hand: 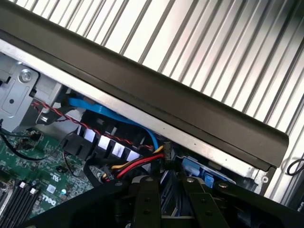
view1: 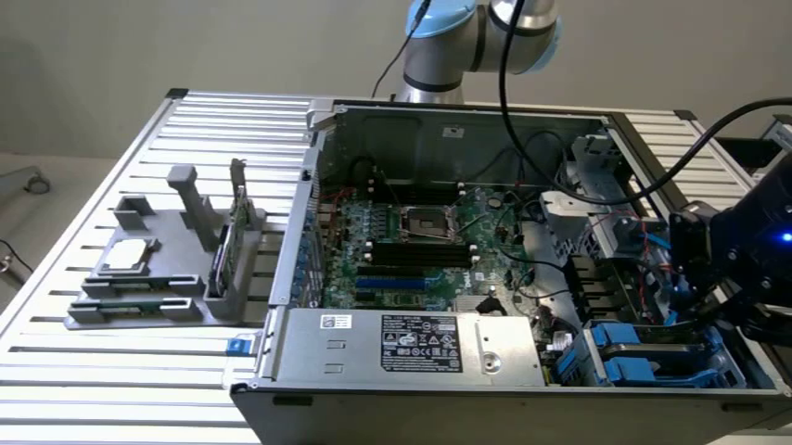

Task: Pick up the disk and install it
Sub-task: 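Insert the first disk wire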

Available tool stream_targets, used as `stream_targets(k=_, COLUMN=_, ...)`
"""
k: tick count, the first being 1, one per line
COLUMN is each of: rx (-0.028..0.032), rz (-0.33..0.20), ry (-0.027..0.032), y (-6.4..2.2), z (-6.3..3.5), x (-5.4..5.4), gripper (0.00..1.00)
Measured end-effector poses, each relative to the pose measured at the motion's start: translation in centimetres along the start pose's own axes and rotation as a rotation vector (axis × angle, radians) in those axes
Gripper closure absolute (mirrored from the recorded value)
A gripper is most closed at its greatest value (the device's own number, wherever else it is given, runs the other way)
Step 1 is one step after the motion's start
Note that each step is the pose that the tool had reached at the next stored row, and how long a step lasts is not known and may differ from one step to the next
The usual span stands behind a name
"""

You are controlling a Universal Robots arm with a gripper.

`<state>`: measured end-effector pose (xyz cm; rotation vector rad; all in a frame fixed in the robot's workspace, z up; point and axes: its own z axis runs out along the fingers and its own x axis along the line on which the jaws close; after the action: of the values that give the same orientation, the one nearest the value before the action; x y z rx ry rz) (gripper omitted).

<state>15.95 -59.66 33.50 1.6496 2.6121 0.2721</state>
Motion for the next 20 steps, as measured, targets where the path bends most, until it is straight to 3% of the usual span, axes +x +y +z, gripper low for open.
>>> stream_targets(k=9, rx=0.0069, rz=0.012, ry=0.0185, y=0.09, z=0.01, x=-0.02, gripper=0.76)
stream_targets(k=12, rx=0.0060, rz=0.014, ry=0.0340, y=0.09, z=0.01, x=-0.04, gripper=0.76)
stream_targets(k=16, rx=-0.0005, rz=0.017, ry=0.0570, y=0.10, z=0.01, x=-0.05, gripper=0.76)
stream_targets(k=20, rx=-0.0030, rz=0.019, ry=0.0703, y=0.10, z=0.01, x=-0.05, gripper=0.76)
